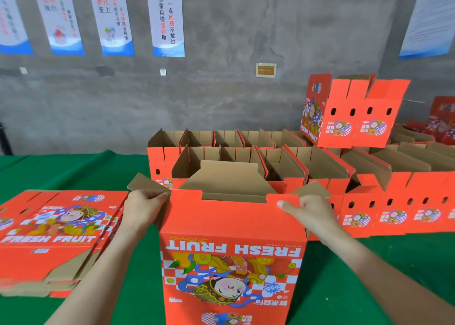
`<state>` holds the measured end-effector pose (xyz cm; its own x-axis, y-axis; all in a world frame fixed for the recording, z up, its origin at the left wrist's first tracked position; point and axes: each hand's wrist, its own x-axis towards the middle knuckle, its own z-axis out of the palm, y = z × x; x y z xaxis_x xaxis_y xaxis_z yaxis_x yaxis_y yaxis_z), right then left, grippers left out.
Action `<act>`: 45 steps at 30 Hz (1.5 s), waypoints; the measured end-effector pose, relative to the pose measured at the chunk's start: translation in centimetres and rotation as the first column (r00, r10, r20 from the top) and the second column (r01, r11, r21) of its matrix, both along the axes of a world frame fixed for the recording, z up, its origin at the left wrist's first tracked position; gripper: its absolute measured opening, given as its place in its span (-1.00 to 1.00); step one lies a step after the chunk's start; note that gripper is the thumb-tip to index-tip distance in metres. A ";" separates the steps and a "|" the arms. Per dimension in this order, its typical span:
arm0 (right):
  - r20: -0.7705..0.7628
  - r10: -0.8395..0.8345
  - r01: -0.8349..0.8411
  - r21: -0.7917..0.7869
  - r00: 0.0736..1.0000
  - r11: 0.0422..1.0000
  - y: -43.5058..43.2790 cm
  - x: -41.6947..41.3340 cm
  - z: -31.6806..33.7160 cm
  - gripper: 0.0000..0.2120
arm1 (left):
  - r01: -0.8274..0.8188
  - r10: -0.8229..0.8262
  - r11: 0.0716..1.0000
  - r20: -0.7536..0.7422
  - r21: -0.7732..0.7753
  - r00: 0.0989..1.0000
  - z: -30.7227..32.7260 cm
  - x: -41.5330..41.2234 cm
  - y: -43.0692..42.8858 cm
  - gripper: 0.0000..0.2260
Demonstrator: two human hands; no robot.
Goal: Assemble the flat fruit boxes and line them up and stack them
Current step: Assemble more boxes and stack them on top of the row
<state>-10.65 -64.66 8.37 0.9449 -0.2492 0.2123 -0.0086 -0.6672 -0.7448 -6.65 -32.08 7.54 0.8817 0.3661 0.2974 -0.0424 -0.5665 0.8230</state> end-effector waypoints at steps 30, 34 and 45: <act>-0.095 0.253 -0.211 -0.850 0.963 0.483 5.4 1.0 1.5 -0.55 | 0.143 -0.155 0.799 -0.029 0.584 0.987 -0.4 -1.6 -1.7 -0.39; -0.011 0.212 -0.087 -0.932 0.977 0.353 6.3 2.7 0.4 -0.29 | 0.176 -0.200 0.776 -0.029 0.605 0.979 -0.5 -1.5 -1.4 -0.22; -0.100 0.089 -0.120 -0.958 0.991 0.260 4.2 4.2 1.0 0.02 | 0.355 -0.455 0.605 -0.056 0.713 0.889 -1.1 -0.7 -1.4 -0.21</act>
